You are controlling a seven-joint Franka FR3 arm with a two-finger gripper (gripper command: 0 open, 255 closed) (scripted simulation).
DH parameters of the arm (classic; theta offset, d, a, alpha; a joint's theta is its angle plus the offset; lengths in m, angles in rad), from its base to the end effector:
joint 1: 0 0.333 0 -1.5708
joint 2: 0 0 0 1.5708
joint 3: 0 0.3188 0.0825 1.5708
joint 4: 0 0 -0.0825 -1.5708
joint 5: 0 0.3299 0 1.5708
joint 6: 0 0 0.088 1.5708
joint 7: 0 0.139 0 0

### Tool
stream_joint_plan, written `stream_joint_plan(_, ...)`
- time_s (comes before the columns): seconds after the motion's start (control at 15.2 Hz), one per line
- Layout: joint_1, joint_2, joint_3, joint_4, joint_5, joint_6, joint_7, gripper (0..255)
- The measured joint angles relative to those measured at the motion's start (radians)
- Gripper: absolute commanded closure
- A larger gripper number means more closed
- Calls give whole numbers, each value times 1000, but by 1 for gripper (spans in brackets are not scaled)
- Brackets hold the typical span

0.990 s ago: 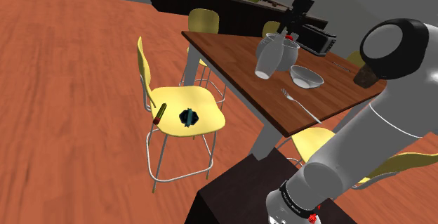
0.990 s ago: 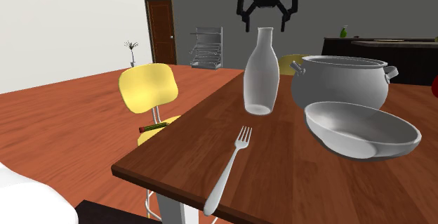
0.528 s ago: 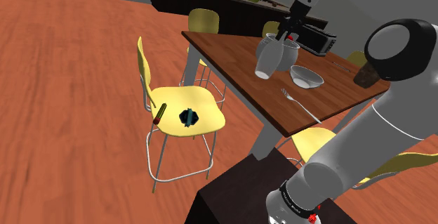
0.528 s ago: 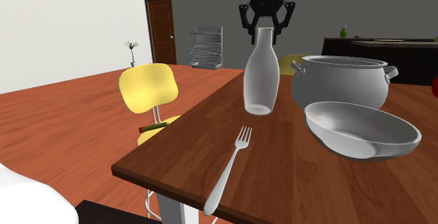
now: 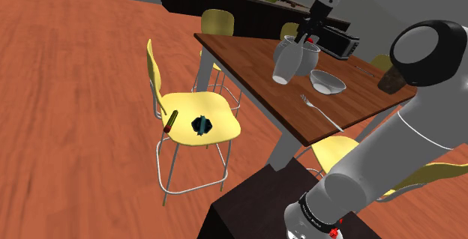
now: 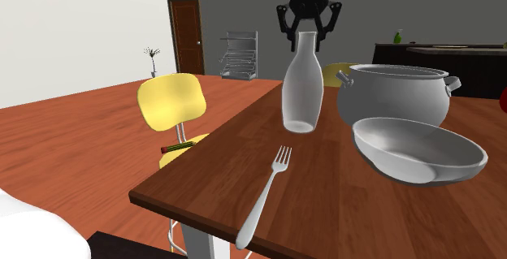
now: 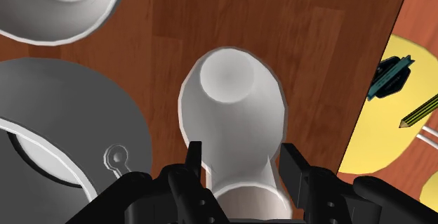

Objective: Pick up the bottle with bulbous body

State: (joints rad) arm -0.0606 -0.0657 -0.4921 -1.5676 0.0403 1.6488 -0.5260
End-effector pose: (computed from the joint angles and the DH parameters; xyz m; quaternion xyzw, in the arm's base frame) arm 0.4191 -0.2627 0.6332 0.9968 -0.0141 0.0779 0.0051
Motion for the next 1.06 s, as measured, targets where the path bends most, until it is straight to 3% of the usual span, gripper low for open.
stream_joint_plan(1.06,-30,126,-30,343,69,-238,-30,255)
